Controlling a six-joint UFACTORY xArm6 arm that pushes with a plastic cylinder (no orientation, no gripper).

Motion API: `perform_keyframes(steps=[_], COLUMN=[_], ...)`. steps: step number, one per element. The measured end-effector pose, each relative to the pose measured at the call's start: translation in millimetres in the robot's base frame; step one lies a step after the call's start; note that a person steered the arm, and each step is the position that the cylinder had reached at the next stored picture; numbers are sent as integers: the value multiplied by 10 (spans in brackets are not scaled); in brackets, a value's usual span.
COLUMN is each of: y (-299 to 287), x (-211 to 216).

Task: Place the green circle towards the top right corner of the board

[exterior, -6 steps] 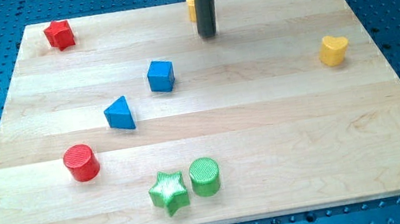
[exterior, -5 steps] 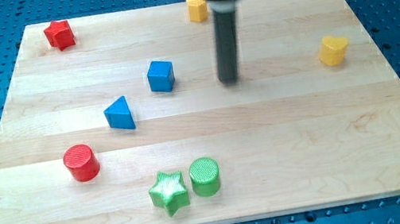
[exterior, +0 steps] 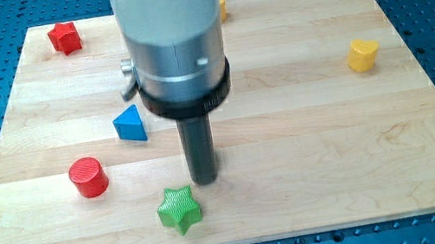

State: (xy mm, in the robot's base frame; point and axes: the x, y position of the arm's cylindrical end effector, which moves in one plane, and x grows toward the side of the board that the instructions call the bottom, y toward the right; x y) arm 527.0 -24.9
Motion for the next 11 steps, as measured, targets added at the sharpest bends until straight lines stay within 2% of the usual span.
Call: perform_keyframes(steps=[1,3,4,5,6,7,8,9,10,11], y=[-102,613,418,144,-158,413,686,11,160,957], x=[-47,-1448,-1391,-1042,-1138,-1618,-1970,-1807,-2231,-2568])
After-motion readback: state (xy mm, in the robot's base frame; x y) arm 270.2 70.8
